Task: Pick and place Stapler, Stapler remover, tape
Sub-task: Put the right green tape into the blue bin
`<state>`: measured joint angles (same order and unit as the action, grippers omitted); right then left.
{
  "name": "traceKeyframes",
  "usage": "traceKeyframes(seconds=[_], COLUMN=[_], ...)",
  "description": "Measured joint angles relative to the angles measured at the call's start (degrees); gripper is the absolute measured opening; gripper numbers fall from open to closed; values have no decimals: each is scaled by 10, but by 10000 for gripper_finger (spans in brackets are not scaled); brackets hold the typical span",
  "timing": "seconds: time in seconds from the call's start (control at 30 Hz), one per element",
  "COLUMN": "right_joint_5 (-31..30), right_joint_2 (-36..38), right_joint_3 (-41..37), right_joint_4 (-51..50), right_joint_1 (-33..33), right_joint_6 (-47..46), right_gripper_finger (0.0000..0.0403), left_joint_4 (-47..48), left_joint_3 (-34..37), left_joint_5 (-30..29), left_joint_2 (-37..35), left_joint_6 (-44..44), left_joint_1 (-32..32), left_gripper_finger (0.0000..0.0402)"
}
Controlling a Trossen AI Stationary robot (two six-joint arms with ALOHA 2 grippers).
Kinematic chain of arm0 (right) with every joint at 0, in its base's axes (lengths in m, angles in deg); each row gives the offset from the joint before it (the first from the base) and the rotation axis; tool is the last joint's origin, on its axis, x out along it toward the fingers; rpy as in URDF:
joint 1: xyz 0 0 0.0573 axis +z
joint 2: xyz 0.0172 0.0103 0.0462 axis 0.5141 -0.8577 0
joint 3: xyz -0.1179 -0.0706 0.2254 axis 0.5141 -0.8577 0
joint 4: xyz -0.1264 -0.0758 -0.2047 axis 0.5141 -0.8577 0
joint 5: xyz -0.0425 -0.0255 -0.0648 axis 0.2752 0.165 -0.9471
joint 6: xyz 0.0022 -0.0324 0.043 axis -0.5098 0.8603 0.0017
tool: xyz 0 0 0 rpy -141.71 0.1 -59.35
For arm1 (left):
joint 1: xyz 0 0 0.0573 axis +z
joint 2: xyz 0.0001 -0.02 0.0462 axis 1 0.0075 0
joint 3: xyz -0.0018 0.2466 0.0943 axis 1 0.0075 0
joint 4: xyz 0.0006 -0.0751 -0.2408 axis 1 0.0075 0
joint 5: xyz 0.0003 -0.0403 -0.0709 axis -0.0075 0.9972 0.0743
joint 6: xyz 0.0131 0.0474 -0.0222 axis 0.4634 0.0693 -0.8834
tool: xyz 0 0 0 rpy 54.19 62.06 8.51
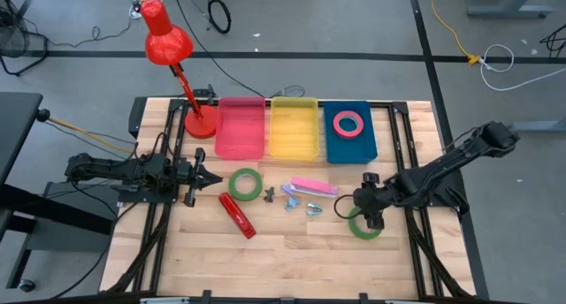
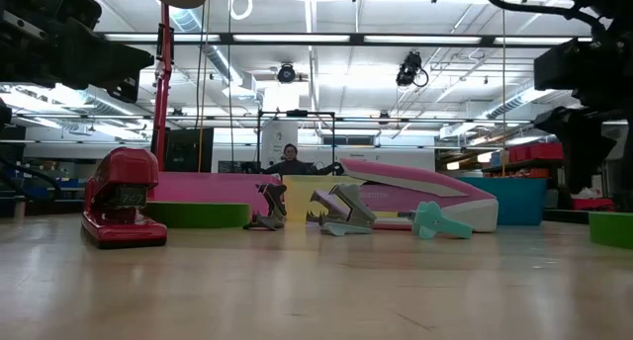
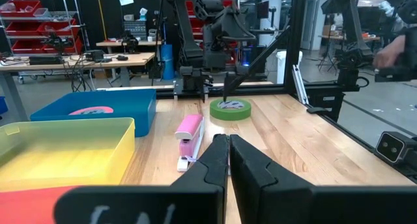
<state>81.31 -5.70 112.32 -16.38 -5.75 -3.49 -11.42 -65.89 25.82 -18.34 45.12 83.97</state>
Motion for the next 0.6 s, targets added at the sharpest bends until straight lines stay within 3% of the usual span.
traceKeyframes(seconds=[0.33,0.6], right_joint_5=[31,29], right_joint_2=[-51,-57], right_joint_3=[0,0], right_joint_4=[11,12], right_joint_1=[0,0], right_joint_6=[71,69], right_gripper_finger=[264,264], left_joint_4=[0,0], left_joint_3=[0,0], left_joint_5=[0,0], left_joint_2=[0,0], left_joint_6=[0,0], left_joint_1=[0,0], left_gripper_finger=[21,21])
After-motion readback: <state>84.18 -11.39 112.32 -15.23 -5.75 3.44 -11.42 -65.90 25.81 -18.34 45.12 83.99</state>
